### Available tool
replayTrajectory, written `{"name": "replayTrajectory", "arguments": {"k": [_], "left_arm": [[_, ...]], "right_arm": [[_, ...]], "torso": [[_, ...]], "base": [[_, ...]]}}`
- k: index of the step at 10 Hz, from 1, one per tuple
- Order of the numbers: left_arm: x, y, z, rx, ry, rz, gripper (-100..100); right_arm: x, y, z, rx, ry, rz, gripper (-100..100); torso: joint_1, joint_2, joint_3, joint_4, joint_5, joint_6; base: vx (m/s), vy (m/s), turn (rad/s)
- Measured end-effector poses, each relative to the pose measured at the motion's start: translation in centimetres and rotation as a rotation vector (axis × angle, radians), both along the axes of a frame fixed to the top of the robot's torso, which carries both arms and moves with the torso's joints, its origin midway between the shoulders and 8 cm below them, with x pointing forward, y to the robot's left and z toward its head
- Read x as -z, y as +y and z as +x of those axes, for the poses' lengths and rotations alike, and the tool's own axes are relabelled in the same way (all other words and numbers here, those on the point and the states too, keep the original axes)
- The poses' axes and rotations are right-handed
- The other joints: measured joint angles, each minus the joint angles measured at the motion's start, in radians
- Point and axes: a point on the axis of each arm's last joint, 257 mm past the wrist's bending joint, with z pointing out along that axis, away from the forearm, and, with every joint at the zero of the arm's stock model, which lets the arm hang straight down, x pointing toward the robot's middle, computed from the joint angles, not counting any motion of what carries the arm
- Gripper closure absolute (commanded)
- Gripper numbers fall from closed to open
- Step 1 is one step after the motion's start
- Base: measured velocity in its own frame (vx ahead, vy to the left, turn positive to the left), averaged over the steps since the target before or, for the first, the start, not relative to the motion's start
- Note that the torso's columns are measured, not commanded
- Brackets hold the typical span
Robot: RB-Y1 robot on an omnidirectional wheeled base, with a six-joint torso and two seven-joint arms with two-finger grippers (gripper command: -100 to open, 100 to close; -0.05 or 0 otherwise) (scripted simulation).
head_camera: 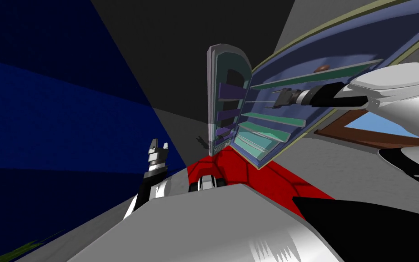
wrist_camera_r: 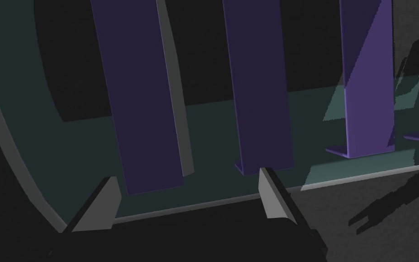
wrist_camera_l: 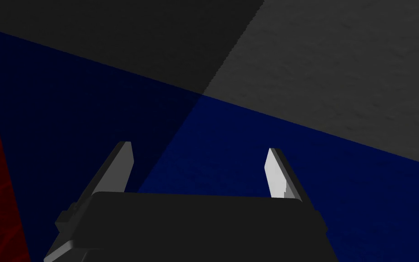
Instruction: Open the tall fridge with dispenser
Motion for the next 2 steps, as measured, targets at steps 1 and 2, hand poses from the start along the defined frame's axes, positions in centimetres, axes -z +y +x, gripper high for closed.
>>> {"name": "replayTrajectory", "arguments": {"k": [1, 2], "left_arm": [[0.0, 0.0, 0.0, 0.0, 0.0, 0.0, 0], [0.0, 0.0, 0.0, 0.0, 0.0, 0.0, 0]], "right_arm": [[-1.4, -0.9, -1.0, 0.018, -0.019, -0.016, -100], [-2.8, -1.7, -1.9, 0.035, -0.04, -0.03, -100]], "torso": [[0.007, -0.002, -0.001, 0.0, 0.002, 0.002], [0.009, -0.003, -0.002, -0.001, 0.004, 0.0]], "base": [[0.082, 0.121, -0.437], [0.043, 0.075, -0.125]]}}
